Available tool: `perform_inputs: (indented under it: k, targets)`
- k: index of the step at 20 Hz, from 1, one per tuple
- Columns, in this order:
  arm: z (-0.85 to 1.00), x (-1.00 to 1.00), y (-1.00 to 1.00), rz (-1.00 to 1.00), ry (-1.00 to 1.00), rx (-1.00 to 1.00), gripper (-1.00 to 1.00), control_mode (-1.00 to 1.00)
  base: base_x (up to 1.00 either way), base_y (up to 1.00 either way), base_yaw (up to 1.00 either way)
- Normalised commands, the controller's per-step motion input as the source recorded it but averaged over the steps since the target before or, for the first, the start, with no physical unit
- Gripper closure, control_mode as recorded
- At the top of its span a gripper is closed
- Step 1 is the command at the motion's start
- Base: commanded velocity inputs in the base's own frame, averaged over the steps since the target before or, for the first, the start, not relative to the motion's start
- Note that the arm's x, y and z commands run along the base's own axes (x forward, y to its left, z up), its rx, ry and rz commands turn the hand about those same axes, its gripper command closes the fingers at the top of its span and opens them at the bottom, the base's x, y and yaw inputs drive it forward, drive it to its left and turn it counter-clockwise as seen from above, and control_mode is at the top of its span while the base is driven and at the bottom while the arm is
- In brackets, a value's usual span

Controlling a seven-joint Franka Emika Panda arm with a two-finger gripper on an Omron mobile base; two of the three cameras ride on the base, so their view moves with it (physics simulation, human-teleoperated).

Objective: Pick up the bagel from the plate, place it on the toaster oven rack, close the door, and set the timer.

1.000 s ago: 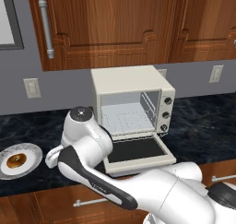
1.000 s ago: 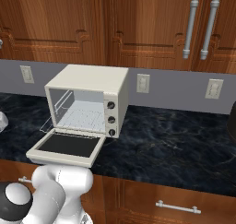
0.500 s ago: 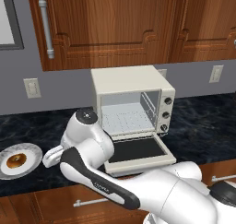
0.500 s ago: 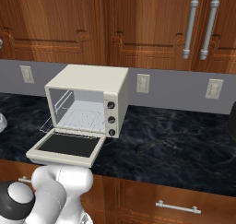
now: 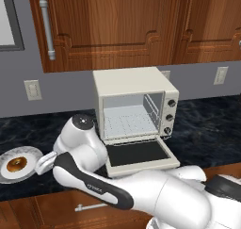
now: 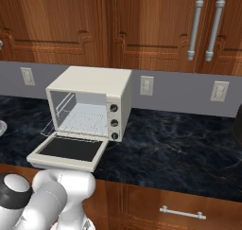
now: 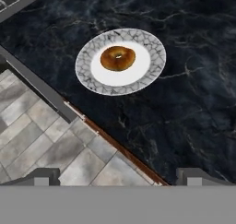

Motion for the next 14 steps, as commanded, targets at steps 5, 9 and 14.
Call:
perform_inputs:
  k: [5, 9, 14]
  targets:
    - [-0.01, 0.06, 0.32, 0.15, 0.0, 0.0, -1.0, -1.0, 0.0, 0.0, 0.0]
    - [-0.14, 0.02, 0.3, 0.11, -0.01, 0.0, -1.0, -1.0, 0.0, 0.0, 0.0]
    - [-0.2, 0.01, 0.13, 0.04, -0.04, 0.0, -1.0, -1.0, 0.0, 0.0, 0.0]
